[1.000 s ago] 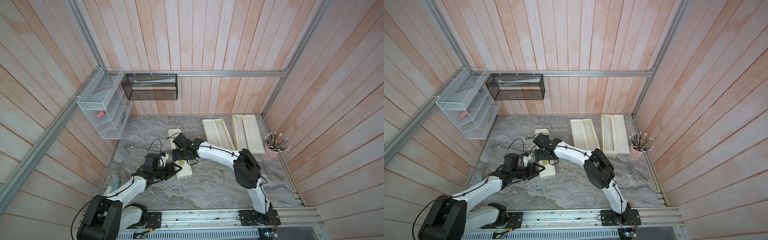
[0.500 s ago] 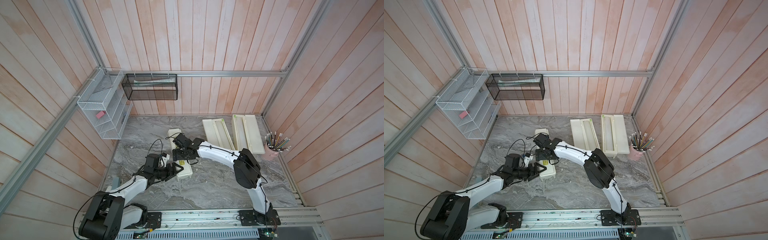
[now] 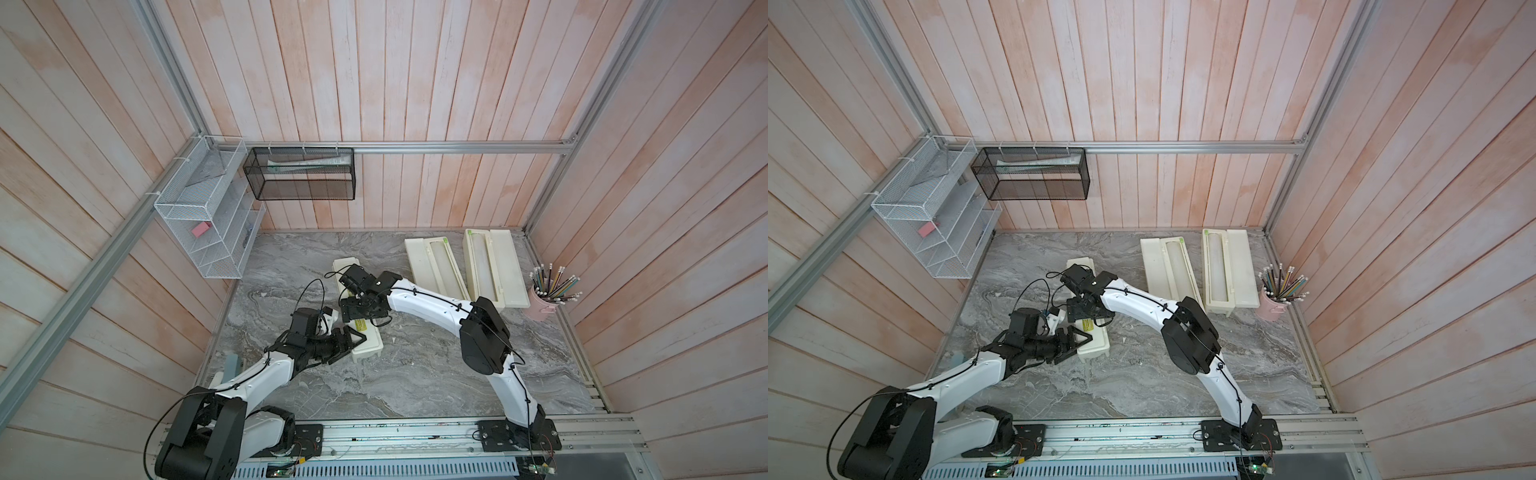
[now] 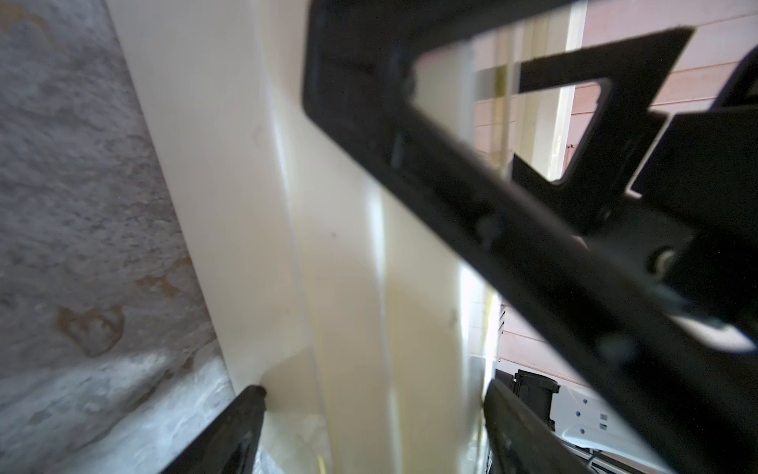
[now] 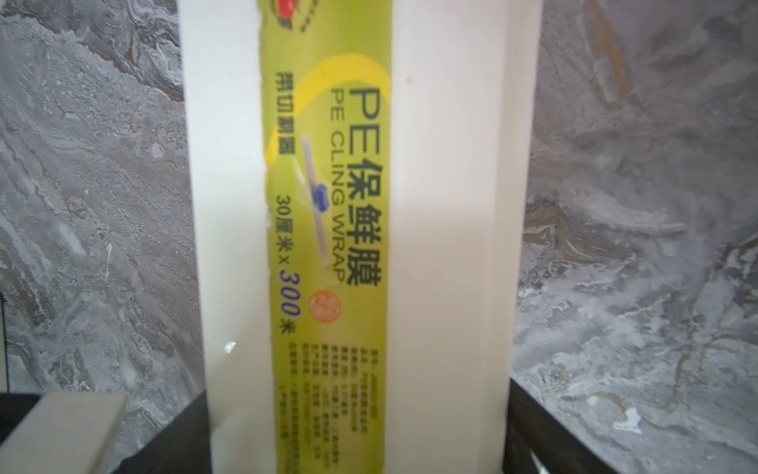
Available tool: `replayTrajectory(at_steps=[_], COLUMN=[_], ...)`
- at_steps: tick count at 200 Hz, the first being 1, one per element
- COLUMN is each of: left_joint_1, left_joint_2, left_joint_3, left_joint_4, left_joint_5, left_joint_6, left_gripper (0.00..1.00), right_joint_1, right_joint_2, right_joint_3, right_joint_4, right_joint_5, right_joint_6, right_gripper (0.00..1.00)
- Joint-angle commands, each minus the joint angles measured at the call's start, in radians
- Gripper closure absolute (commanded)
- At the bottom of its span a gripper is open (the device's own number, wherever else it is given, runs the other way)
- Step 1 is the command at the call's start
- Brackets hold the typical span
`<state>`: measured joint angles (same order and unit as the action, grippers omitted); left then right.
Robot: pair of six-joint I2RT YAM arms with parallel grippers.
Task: Put plastic wrap rolls into dispensers
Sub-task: Close the lid on the plastic wrap cutting box.
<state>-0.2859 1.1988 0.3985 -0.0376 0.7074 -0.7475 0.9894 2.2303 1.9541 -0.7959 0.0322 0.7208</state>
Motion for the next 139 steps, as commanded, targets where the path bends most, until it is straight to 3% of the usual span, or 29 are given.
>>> replayTrajectory(at_steps=[1, 73, 139], left_joint_1=[-0.009, -0.009, -0.009], left_joint_2=[0.033, 0.023, -0.050], left_joint_3=[-0.006, -0.001, 0.004], left_joint_4=[-0.041, -0.027, -0.032], left_joint_5=[-0.023, 0.000, 0.056], left_joint_6=[0.027, 0.014, -0.019], left_gripper=[0.19, 0.27, 0.25], right_joint_1=[0.012, 0.014, 0.014], right_joint_2=[0.031, 0.052, 0.060], right_joint_3=[0.046, 0.062, 0.062], right_joint_4=[0.006, 0.003, 0.001], right_joint_5=[-0.011, -0.031, -0.032], right_joint_6=[0.008, 0.012, 0.010], right_gripper=[0.08, 0.08, 0.08])
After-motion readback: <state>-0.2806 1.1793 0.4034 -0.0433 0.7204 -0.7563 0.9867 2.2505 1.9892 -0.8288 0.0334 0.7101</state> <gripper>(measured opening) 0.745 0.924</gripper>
